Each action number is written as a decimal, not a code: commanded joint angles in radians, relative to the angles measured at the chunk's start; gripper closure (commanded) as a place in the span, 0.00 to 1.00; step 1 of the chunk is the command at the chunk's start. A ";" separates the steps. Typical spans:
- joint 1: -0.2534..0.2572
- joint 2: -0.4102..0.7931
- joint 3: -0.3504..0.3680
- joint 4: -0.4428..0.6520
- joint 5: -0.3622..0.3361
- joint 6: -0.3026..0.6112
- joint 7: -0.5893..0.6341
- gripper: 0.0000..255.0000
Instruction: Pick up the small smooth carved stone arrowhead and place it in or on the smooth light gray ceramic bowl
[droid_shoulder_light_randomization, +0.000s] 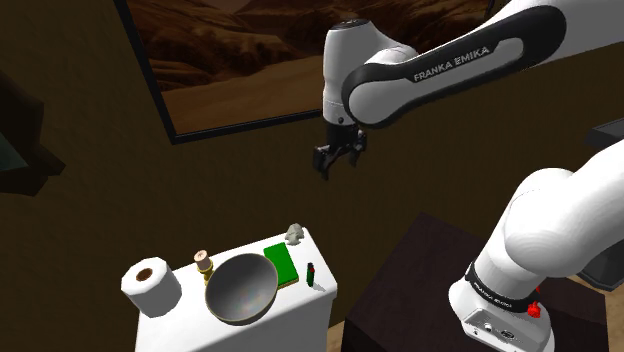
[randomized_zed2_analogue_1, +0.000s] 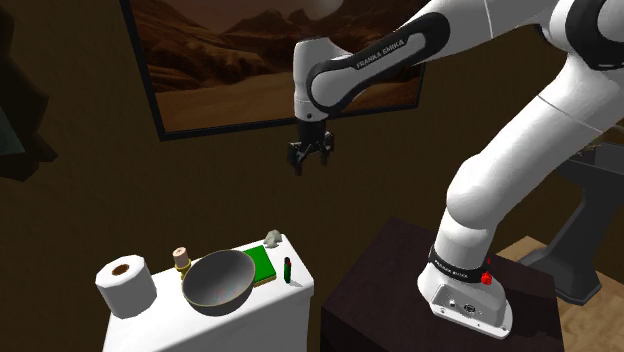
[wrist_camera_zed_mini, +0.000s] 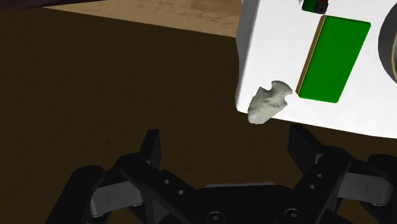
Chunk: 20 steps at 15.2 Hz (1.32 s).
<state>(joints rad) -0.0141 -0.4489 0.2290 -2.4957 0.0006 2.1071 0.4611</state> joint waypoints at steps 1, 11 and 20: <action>-0.008 0.070 0.026 0.000 -0.008 0.061 0.055 0.00; -0.040 0.480 0.115 0.116 -0.161 0.280 0.376 0.00; 0.034 0.865 0.055 0.339 -0.335 0.366 0.645 0.00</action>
<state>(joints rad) 0.0086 0.3693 0.2954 -2.1864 -0.3201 2.4672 1.0873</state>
